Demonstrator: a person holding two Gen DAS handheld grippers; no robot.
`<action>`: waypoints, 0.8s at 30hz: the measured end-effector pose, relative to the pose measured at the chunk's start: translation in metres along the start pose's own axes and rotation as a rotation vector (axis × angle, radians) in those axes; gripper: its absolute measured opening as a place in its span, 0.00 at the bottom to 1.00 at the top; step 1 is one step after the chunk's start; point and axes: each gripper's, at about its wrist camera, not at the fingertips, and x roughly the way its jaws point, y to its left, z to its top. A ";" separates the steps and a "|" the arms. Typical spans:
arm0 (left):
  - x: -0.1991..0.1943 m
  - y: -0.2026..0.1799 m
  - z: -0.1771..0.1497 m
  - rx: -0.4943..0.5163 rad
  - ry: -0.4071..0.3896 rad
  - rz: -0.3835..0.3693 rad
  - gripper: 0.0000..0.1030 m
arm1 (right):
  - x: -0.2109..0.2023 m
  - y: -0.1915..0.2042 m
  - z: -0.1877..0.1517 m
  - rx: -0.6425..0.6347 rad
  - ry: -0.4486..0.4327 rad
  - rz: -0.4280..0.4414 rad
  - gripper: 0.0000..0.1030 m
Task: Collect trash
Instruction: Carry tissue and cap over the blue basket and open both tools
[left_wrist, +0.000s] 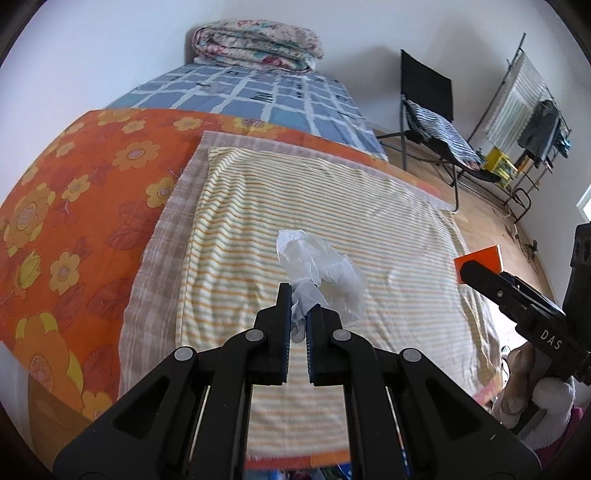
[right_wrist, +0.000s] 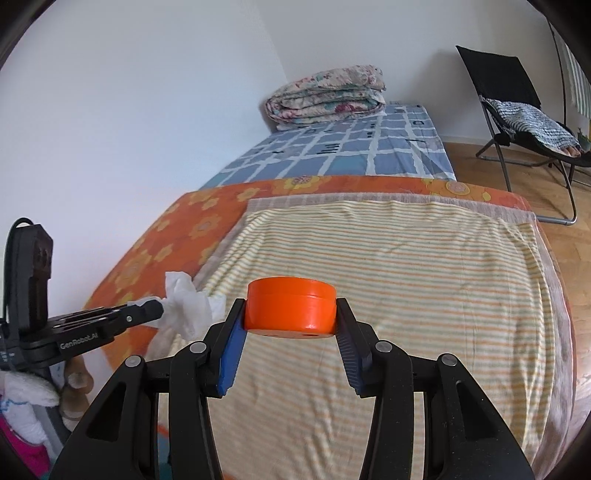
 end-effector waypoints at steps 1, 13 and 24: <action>-0.006 -0.002 -0.004 0.004 -0.002 -0.005 0.05 | -0.005 0.002 -0.003 -0.003 -0.002 0.004 0.44; -0.064 -0.027 -0.060 0.067 -0.016 -0.072 0.05 | -0.066 0.013 -0.053 -0.025 0.006 0.050 0.44; -0.079 -0.041 -0.120 0.139 0.051 -0.095 0.05 | -0.093 0.016 -0.116 -0.085 0.092 0.033 0.44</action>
